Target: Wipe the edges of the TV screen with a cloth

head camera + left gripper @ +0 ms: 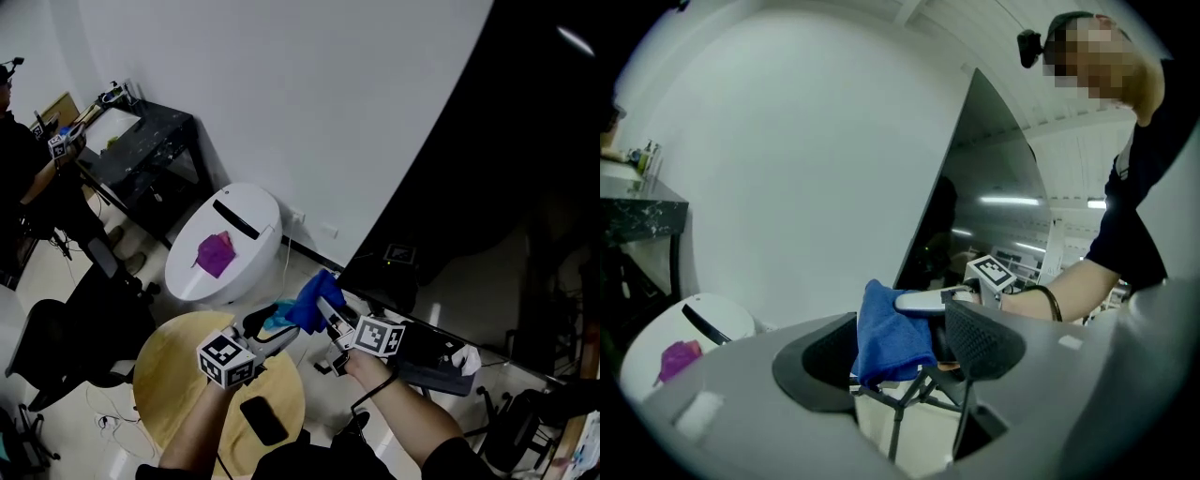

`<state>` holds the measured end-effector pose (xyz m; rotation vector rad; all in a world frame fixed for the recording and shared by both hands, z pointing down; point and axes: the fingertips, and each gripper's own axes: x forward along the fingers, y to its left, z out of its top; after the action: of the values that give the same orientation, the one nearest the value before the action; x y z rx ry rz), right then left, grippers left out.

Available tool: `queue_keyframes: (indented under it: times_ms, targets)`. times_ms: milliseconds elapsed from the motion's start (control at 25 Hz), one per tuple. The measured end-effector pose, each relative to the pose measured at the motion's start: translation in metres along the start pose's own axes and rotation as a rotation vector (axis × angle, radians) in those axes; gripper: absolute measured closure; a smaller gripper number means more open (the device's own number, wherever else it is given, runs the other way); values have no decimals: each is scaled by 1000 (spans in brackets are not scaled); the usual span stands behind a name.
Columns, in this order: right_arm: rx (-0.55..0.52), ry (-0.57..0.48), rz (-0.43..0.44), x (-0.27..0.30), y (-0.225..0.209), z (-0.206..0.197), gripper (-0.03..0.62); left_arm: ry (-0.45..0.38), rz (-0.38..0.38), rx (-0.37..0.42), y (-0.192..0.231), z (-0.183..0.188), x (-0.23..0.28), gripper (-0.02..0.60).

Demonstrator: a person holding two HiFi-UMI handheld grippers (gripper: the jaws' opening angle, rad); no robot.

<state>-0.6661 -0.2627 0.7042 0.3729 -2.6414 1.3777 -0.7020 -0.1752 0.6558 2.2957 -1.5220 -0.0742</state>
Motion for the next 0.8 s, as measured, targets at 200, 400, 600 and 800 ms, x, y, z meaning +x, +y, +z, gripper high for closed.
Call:
queue_keyframes:
  times_ms: [200, 400, 600, 800]
  targets:
    - [-127, 22, 142, 2, 59, 1, 479, 50, -28, 114, -1, 6, 13, 271]
    - [-123, 27, 285, -13, 105, 9, 477, -103, -156, -54, -6, 36, 6, 258]
    - [-54, 38, 328, -26, 117, 9, 474, -134, -295, -67, -42, 48, 6, 291]
    - [-25, 46, 252, -34, 103, 6, 464, -158, -233, -72, -45, 44, 9, 416]
